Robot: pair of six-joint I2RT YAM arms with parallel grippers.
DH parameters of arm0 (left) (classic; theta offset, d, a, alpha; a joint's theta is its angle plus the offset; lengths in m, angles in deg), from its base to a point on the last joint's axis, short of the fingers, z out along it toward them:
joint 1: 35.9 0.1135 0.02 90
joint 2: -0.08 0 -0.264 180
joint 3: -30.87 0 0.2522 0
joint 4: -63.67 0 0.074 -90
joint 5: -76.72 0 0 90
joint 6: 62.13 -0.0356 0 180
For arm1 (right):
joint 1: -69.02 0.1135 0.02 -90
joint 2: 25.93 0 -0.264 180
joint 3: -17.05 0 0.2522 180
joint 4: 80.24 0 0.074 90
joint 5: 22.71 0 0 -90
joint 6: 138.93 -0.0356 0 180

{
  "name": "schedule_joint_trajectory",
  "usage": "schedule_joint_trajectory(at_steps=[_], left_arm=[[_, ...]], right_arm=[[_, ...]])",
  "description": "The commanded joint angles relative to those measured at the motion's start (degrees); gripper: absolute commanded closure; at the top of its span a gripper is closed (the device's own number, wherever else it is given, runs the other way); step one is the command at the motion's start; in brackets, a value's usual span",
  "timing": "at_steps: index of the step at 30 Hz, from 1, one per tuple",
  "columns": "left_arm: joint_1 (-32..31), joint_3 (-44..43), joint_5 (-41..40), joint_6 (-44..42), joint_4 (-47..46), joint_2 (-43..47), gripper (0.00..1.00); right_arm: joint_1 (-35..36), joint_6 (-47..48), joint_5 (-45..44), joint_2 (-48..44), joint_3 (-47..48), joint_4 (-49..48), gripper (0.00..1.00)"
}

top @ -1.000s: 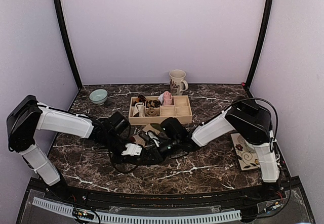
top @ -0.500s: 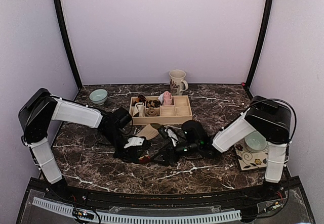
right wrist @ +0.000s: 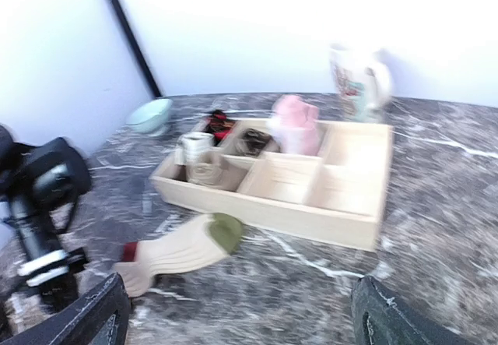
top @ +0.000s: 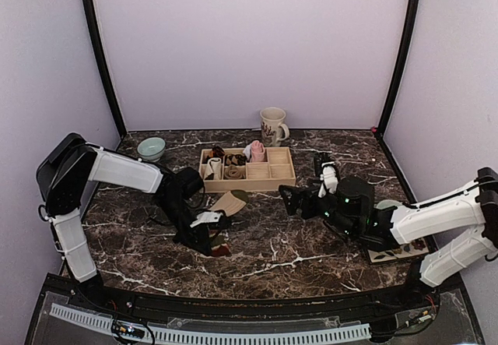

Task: Roll the socks
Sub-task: Roll the sock at the center of the board.

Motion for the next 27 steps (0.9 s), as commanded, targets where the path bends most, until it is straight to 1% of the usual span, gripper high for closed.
schedule_joint_trajectory(at_steps=[1, 2, 3, 5, 7, 10, 12, 15, 17, 21, 24, 27], left_arm=[[0.2, 0.8, 0.1, -1.6, 9.9, -1.9, 1.00], [0.2, 0.6, 0.7, -3.3, 11.8, -2.2, 1.00], [0.3, 0.0, 1.3, -4.5, 14.0, -2.9, 1.00], [1.0, -1.6, 2.8, -6.3, 17.9, -4.8, 1.00], [1.8, -2.3, 4.8, -7.1, 19.3, -5.8, 1.00], [2.0, -2.1, 4.3, -6.7, 18.4, -6.0, 1.00], [2.0, -2.4, 3.9, -6.3, 18.2, -6.6, 1.00], [2.0, -3.3, 3.4, -5.9, 18.8, -8.0, 0.99], [2.0, -3.7, 3.3, -5.7, 19.1, -8.6, 0.99], [2.0, -4.0, 2.8, -5.3, 18.9, -9.2, 0.99], [2.0, -4.6, 3.0, -5.7, 19.8, -10.0, 0.99], [2.0, -5.7, 3.0, -6.0, 20.6, -11.4, 0.99]], right_arm=[[3.6, 10.1, -12.5, 0.6, -1.9, -5.2, 0.00], [4.7, 14.8, -11.5, 0.1, -2.3, -8.1, 0.00], [6.0, 20.8, -8.1, -0.1, -2.9, -10.3, 0.00], [8.2, 28.0, -0.9, 0.8, -3.6, -13.1, 0.00], [10.0, 30.5, 5.4, 2.5, -2.6, -10.3, 0.01], [13.0, 33.1, 12.7, 5.6, 1.8, -1.1, 0.07], [15.8, 36.4, 14.0, 8.0, 5.6, 5.7, 0.14], [17.7, 39.6, 14.7, 12.6, 10.9, 13.5, 0.26], [18.3, 41.1, 16.6, 14.2, 12.9, 13.7, 0.27], [18.6, 43.6, 21.3, 21.1, 18.2, 13.4, 0.30], [18.9, 46.0, 23.1, 26.5, 23.1, 13.9, 0.35], [19.0, 48.6, 23.4, 31.7, 27.0, 13.8, 0.43]])
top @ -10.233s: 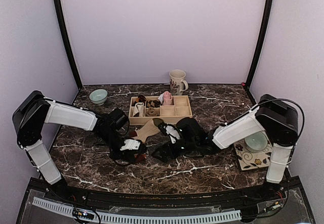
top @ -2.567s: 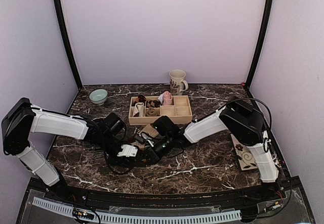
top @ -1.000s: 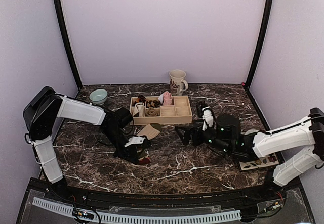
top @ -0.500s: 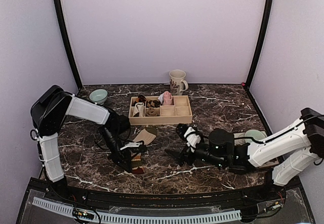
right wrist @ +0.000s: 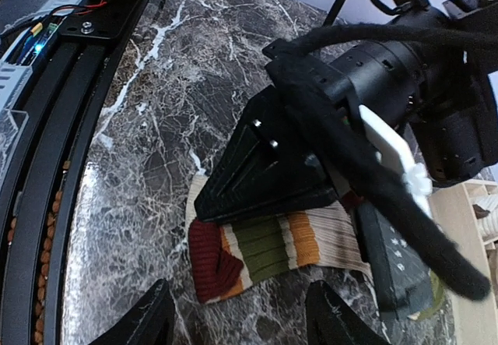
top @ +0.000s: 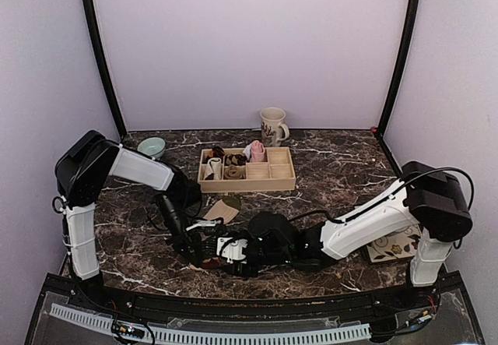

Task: Roll the socks
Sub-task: Roll the sock at the center of the board.

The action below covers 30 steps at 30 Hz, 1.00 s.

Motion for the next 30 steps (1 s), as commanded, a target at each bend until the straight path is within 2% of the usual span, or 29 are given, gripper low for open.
schedule_joint_trajectory(at_steps=[1, 5, 16, 18, 21, 27, 28, 30], left_arm=[[0.0, -1.2, -3.5, -1.0, 2.0, -3.2, 0.98], [0.0, -2.7, -2.9, -1.9, 3.7, -4.0, 0.98], [0.0, -2.7, -3.5, -2.6, 3.6, -4.7, 0.98], [0.0, -2.6, -3.8, -2.3, 3.3, -4.7, 0.98], [0.0, -2.2, -3.9, -2.1, 2.9, -4.4, 0.98], [0.0, -0.3, -3.9, -1.8, 0.9, -2.6, 0.95], [0.0, -0.1, -4.7, -1.8, 0.8, -2.5, 0.94], [0.0, 0.5, -6.8, -0.5, -1.2, -1.5, 0.89]], right_arm=[[0.7, 5.6, 3.4, 6.3, 5.8, 1.1, 0.46], [0.8, 7.6, 5.1, 10.8, 8.3, 2.0, 0.50], [1.0, 9.2, 4.0, 15.9, 10.0, -1.5, 0.51], [1.0, 9.2, 4.1, 16.8, 10.8, -1.1, 0.54], [1.0, 9.5, 4.2, 18.1, 12.2, 0.8, 0.64], [1.0, 9.1, 4.1, 18.4, 12.2, 2.5, 0.96], [1.0, 8.7, 4.4, 18.4, 12.3, 3.0, 0.99], [1.0, 7.4, 5.3, 18.6, 13.4, 5.2, 1.00]])
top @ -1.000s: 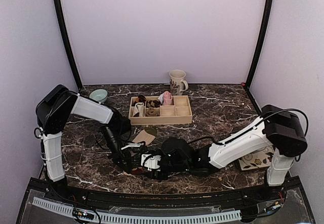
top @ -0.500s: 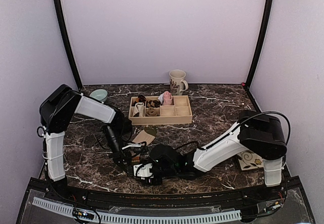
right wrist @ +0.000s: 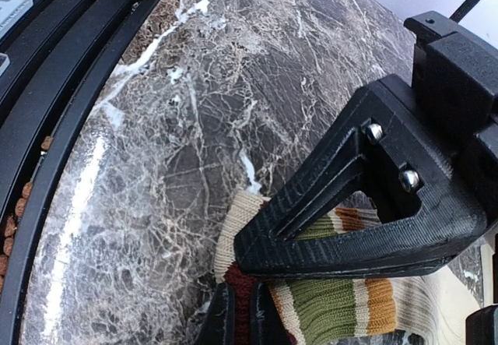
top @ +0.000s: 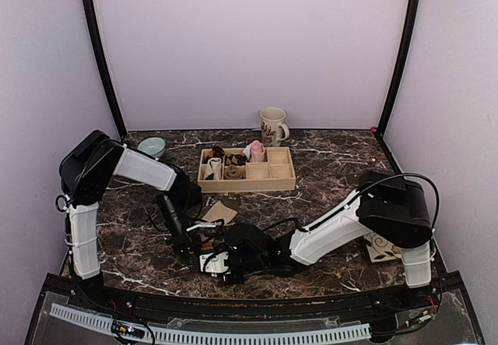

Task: Roll the socks
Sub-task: Roll the sock at the center of the board.

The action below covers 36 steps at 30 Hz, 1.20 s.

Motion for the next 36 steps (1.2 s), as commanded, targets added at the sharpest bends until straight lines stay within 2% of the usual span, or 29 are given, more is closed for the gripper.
schedule_joint_trajectory(at_steps=[1, 6, 7, 8, 10, 13, 14, 16, 21, 30, 33, 36], left_arm=[[0.1, 3.0, -8.3, 1.5, -5.8, 2.3, 0.85], [3.4, 8.5, -11.6, 7.7, -14.9, 12.2, 0.68], [5.1, 10.0, -11.9, 8.5, -16.3, 14.6, 0.59], [6.4, 11.8, -12.2, 9.2, -17.5, 17.0, 0.55], [9.0, 15.0, -13.1, 9.8, -19.1, 21.6, 0.39], [11.3, 18.8, -14.9, 9.9, -20.6, 27.9, 0.35], [11.8, 19.6, -15.3, 9.8, -21.0, 30.4, 0.18], [12.5, 20.7, -15.7, 10.2, -21.6, 33.8, 0.02], [13.5, 21.3, -16.0, 10.7, -21.6, 39.8, 0.01], [16.1, 28.1, -14.8, 5.3, -20.9, 48.5, 0.03], [16.2, 29.7, -13.5, 2.2, -21.0, 50.6, 0.08], [16.1, 31.5, -11.3, -2.1, -20.8, 53.2, 0.21]], right_arm=[[0.5, -2.7, 1.4, 1.6, 1.9, 6.1, 1.00], [-0.3, -8.9, 3.7, 1.2, 3.3, 11.9, 1.00], [-0.8, -10.6, 4.8, 1.3, 4.7, 13.4, 1.00], [-1.6, -12.3, 6.1, 1.5, 5.6, 14.8, 1.00], [-2.8, -15.8, 9.6, 2.0, 6.4, 17.5, 1.00], [-4.3, -20.5, 13.5, 2.7, 7.6, 21.2, 1.00], [-4.7, -21.9, 14.7, 3.0, 8.3, 22.7, 1.00], [-5.8, -24.8, 16.9, 3.8, 9.7, 25.0, 1.00], [-7.8, -31.0, 21.0, 6.3, 14.2, 31.3, 1.00], [-9.6, -37.1, 24.2, 9.6, 15.4, 32.6, 1.00], [-10.1, -38.7, 24.6, 10.3, 15.4, 32.6, 1.00], [-11.0, -39.7, 25.2, 10.6, 15.8, 33.1, 1.00]])
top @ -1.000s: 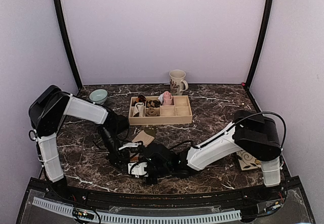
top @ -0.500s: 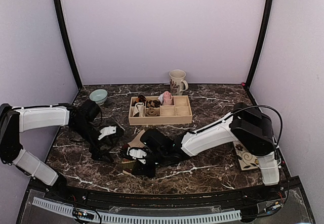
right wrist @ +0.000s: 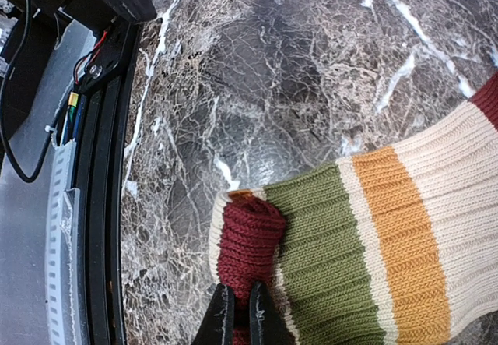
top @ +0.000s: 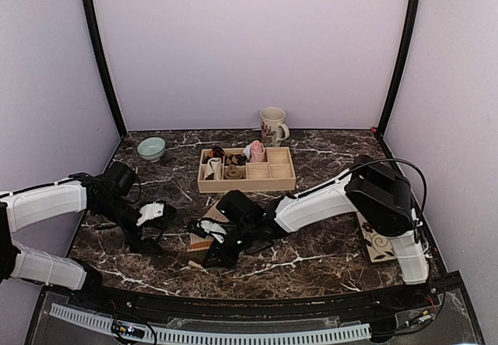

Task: Roll the socks
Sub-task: Roll the sock at the center of the board.

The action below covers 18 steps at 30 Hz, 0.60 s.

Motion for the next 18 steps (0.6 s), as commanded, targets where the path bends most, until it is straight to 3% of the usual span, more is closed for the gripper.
schedule_joint_trajectory(at_steps=[1, 8, 14, 18], left_arm=[[0.1, 3.1, 3.6, -7.7, 1.0, 4.3, 0.25], [-7.5, 8.6, -2.2, -15.2, -2.0, 12.0, 0.31], [-14.9, 12.2, -6.2, -13.0, -14.3, 14.2, 0.45], [-20.0, 15.3, -9.6, -12.2, -22.4, 14.3, 0.46]], right_arm=[[-1.5, -3.4, -2.0, 4.5, -1.2, 8.3, 1.00], [-3.8, -5.0, 0.7, 8.0, 4.3, 12.8, 1.00], [-4.1, -8.3, 3.1, 10.4, 6.1, 11.7, 1.00], [-4.4, -10.6, 4.8, 12.0, 7.1, 11.6, 1.00]])
